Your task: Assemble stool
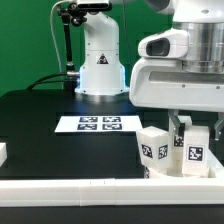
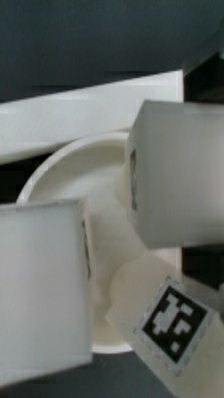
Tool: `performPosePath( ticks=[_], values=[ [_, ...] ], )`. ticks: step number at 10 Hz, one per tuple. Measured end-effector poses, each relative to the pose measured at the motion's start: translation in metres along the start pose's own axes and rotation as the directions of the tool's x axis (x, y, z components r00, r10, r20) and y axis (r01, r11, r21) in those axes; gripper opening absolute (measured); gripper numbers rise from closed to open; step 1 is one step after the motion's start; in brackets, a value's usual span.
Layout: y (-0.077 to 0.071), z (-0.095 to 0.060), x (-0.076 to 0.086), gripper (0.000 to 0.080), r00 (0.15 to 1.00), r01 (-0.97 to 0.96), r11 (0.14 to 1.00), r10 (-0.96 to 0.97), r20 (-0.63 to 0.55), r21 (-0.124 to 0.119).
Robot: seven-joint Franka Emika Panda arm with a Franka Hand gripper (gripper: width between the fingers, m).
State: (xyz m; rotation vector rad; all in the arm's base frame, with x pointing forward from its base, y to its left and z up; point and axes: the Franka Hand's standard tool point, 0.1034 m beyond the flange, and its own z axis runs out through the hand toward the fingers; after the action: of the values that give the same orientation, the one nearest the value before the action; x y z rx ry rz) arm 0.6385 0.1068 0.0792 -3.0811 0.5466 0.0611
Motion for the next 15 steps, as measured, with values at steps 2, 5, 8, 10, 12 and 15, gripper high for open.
performPosePath(
  ticks=[2,5,8,10,12,15],
  values=[
    [-0.003,0.001,-0.002,0.034,0.979,-0.202,0.979,0.202,0.012,0.021],
    [-0.007,0.001,-0.002,0.034,0.87,-0.492,0.868,0.489,0.056,0.062],
    [-0.014,0.0,-0.004,0.034,0.698,-0.716,0.695,0.708,0.11,0.07],
    [-0.013,0.0,-0.003,0.034,0.559,-0.828,0.557,0.815,0.153,0.056],
    [-0.012,0.0,-0.002,0.034,0.47,-0.882,0.469,0.866,0.174,0.045],
    [-0.014,-0.001,0.0,0.034,0.308,-0.951,0.309,0.929,0.207,0.026]
  ],
)
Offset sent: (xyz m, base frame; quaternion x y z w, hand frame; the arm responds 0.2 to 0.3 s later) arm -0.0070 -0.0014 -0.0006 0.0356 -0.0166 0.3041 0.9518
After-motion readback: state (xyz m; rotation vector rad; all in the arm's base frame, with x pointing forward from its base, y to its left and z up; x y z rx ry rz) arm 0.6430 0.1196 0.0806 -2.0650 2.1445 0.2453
